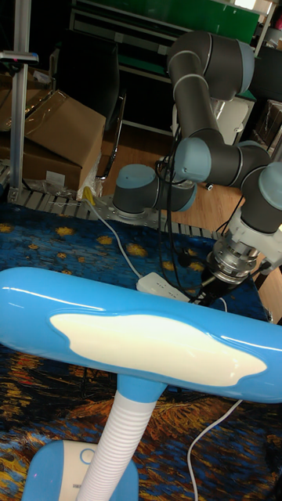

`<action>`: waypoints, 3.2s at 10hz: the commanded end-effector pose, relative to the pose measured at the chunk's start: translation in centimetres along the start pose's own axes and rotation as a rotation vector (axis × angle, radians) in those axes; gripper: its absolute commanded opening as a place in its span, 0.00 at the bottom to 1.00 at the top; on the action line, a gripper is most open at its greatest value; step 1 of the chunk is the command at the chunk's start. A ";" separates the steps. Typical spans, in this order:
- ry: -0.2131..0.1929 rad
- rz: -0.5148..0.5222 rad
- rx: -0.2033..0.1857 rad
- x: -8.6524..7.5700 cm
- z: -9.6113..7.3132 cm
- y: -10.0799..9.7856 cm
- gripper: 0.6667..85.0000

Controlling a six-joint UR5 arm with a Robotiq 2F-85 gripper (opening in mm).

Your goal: Plug in the power cord of the desk lamp, turn on the socket, and light up the desk lamp

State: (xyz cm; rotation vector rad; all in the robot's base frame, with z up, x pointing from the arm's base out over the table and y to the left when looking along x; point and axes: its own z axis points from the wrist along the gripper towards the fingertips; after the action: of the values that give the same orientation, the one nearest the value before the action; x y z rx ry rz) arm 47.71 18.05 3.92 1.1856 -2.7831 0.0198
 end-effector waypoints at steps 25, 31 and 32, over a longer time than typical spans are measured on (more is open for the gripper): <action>-0.006 0.026 -0.032 0.0 1.4 0.5 0.01; -0.017 0.049 -0.053 -0.9 2.5 1.9 0.01; -0.012 0.044 -0.048 -0.7 2.5 1.6 0.01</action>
State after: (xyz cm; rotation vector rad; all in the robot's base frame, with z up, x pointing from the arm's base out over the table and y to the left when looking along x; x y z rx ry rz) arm 46.89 19.26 2.01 1.1279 -2.7958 -0.0347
